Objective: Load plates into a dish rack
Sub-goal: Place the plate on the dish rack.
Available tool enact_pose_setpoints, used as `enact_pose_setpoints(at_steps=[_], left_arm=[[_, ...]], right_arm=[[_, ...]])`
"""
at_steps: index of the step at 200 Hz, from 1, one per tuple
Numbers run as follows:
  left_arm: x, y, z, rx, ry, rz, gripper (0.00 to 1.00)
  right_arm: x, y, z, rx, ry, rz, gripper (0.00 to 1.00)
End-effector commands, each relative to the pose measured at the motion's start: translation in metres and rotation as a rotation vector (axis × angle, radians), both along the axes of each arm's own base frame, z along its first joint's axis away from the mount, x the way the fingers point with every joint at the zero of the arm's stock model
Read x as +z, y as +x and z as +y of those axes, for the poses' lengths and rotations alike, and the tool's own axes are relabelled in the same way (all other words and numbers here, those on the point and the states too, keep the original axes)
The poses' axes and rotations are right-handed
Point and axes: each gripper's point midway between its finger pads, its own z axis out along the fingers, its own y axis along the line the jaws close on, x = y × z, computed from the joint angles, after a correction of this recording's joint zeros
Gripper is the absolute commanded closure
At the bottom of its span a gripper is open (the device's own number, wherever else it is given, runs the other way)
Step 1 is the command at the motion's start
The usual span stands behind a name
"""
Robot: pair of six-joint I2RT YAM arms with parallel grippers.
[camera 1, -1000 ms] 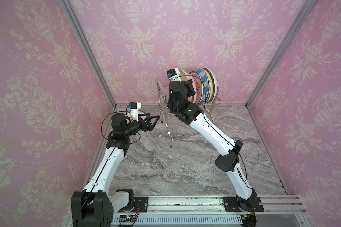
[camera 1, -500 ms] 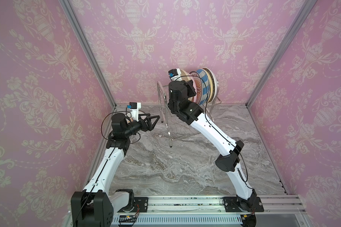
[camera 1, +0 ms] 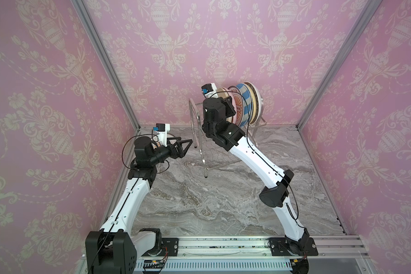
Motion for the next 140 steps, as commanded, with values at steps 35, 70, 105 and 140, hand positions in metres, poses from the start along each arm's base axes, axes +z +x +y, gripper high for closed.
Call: enact_pose_setpoints(at_steps=[35, 70, 105, 140], left_arm=[[0.015, -0.009, -0.006, -0.040, 0.013, -0.049, 0.01], [0.015, -0.009, -0.005, -0.037, 0.018, -0.048, 0.01], [0.015, -0.008, -0.005, -0.034, 0.019, -0.045, 0.01], [0.013, -0.003, -0.002, -0.012, 0.032, -0.028, 0.01]], right_arm=[[0.027, -0.005, -0.004, 0.053, 0.058, -0.059, 0.80], [0.032, -0.001, -0.008, 0.057, 0.068, -0.073, 0.63], [0.039, -0.005, 0.000, 0.107, 0.096, -0.097, 0.50], [0.051, -0.011, -0.008, 0.077, 0.068, -0.103, 0.39]])
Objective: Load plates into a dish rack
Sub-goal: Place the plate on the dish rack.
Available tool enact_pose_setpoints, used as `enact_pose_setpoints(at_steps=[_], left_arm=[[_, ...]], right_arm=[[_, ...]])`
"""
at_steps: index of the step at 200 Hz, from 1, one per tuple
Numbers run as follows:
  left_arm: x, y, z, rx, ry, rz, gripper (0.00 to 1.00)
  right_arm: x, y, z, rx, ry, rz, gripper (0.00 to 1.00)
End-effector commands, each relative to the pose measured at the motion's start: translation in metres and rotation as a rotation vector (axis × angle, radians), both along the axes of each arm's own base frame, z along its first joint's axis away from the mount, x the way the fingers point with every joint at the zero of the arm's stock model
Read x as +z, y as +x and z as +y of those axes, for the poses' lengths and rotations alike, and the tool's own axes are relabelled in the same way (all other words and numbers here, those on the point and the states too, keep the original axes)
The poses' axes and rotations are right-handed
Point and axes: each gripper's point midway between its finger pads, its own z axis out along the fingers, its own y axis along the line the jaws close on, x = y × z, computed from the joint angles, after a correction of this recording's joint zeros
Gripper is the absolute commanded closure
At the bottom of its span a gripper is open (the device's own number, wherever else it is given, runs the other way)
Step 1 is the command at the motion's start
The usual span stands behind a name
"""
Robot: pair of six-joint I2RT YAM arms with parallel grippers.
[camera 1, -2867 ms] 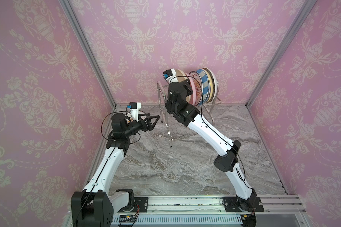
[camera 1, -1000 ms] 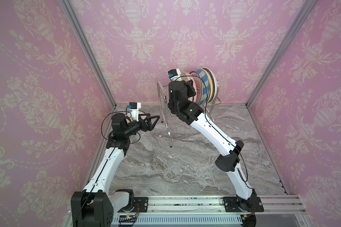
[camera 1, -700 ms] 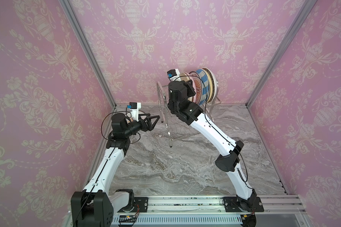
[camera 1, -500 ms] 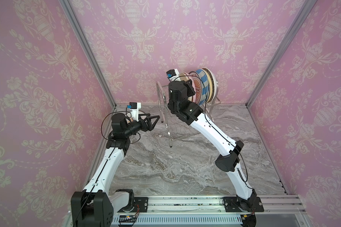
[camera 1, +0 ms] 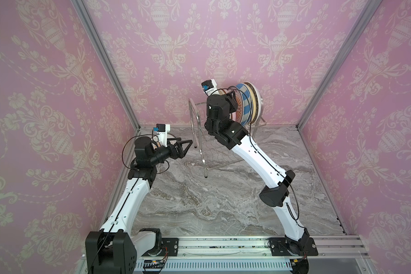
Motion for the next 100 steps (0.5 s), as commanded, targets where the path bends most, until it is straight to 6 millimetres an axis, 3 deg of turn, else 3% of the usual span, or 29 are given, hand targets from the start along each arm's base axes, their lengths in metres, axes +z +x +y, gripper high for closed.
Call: enact_pose_setpoints(at_steps=[1, 41, 100], left_arm=[[0.016, -0.002, -0.002, -0.012, 0.028, -0.044, 0.01], [0.010, 0.008, 0.010, 0.074, 0.097, 0.005, 0.01], [0.013, 0.027, 0.056, 0.289, 0.222, 0.056, 0.01]], right_arm=[[0.031, -0.015, -0.012, -0.009, 0.044, -0.060, 0.39], [0.051, -0.034, -0.017, 0.004, 0.050, -0.078, 0.29], [0.070, -0.073, -0.024, 0.076, 0.069, -0.061, 0.19]])
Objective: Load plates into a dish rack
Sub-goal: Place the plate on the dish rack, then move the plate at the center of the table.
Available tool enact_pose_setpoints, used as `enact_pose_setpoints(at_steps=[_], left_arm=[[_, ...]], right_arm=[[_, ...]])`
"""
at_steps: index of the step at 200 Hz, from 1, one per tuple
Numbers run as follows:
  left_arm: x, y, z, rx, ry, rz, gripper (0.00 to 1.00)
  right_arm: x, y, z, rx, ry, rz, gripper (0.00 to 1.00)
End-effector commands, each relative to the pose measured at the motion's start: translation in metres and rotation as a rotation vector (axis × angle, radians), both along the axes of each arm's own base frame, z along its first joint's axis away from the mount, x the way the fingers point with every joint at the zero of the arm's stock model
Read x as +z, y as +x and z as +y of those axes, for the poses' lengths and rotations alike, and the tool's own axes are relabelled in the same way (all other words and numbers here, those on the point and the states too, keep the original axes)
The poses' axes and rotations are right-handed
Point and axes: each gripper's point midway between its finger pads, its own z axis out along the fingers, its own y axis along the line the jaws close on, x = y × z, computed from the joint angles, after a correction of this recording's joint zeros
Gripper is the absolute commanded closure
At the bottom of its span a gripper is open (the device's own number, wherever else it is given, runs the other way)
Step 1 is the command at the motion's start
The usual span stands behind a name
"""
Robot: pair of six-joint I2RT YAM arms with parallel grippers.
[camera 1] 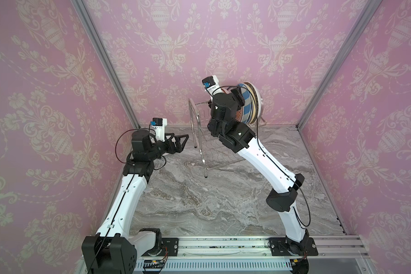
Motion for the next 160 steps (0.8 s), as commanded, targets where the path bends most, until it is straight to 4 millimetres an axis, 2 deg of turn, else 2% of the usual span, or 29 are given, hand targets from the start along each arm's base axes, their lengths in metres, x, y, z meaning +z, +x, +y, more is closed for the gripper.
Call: enact_pose_setpoints(at_steps=[1, 16, 34, 52, 73, 74, 100, 119, 134, 160], left_arm=[[-0.006, 0.010, 0.027, 0.113, 0.077, 0.039, 0.01], [-0.004, 0.016, 0.038, 0.158, 0.096, 0.051, 0.01], [-0.010, 0.027, 0.054, 0.217, 0.174, 0.082, 0.01], [-0.024, 0.043, 0.067, 0.251, 0.243, 0.132, 0.01], [-0.041, 0.067, 0.080, 0.264, 0.266, 0.171, 0.01], [-0.042, 0.069, 0.081, 0.264, 0.269, 0.172, 0.01], [-0.068, 0.101, 0.095, 0.285, 0.363, 0.228, 0.01], [-0.085, 0.123, 0.103, 0.276, 0.427, 0.276, 0.01], [-0.096, 0.142, 0.115, 0.298, 0.453, 0.290, 0.01], [-0.118, 0.175, 0.137, 0.318, 0.457, 0.355, 0.01]], right_arm=[[0.027, -0.029, -0.020, 0.022, 0.075, -0.031, 0.19], [0.025, -0.039, -0.024, 0.045, 0.093, -0.010, 0.17], [0.017, -0.052, -0.028, 0.125, 0.131, 0.029, 0.16], [0.000, -0.068, -0.022, 0.315, 0.228, 0.117, 0.16], [-0.029, -0.093, -0.006, 0.537, 0.316, 0.233, 0.15], [-0.026, -0.096, -0.010, 0.538, 0.325, 0.226, 0.15], [-0.084, -0.129, 0.002, 0.719, 0.323, 0.402, 0.14], [-0.126, -0.154, 0.001, 0.802, 0.391, 0.499, 0.14], [-0.151, -0.174, -0.002, 0.866, 0.481, 0.533, 0.14], [-0.190, -0.190, -0.010, 0.877, 0.615, 0.564, 0.14]])
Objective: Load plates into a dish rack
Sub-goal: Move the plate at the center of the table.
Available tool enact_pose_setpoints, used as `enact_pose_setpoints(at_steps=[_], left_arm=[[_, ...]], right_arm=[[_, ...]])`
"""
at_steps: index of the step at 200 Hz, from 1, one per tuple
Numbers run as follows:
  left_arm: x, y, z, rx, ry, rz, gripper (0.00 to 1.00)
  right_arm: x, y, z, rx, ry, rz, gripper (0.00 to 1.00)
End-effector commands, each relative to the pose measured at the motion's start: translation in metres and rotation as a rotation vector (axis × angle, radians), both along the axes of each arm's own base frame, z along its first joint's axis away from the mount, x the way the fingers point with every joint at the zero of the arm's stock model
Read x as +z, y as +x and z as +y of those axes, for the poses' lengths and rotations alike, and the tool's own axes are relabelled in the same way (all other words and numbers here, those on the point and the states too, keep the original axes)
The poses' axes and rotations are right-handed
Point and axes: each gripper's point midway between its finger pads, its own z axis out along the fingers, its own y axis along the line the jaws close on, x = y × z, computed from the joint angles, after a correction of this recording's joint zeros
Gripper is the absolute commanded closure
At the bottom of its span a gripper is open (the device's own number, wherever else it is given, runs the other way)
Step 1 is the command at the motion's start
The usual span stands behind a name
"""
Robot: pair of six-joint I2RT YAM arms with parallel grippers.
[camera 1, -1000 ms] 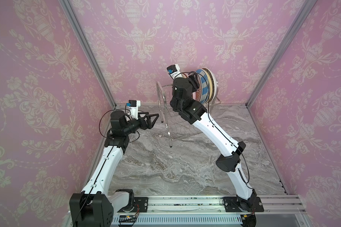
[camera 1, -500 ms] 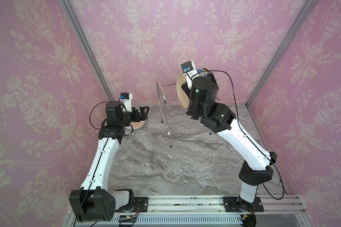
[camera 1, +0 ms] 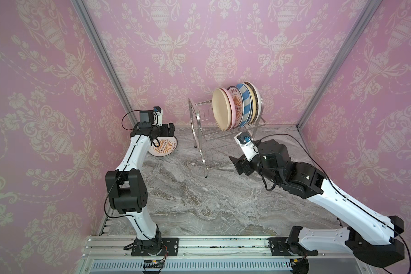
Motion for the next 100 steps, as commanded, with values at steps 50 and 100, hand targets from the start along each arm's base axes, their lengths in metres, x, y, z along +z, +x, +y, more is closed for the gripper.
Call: enact_pose_setpoints(at_steps=[50, 100], left_arm=[[-0.039, 0.070, 0.048, 0.038, 0.036, 0.114, 0.01], [-0.073, 0.096, 0.058, -0.013, 0.065, 0.202, 0.01]], right_arm=[[-0.098, -0.031, 0.004, -0.030, 0.302, 0.246, 0.15], [-0.132, -0.029, 0.011, -0.044, 0.286, 0.305, 0.15]])
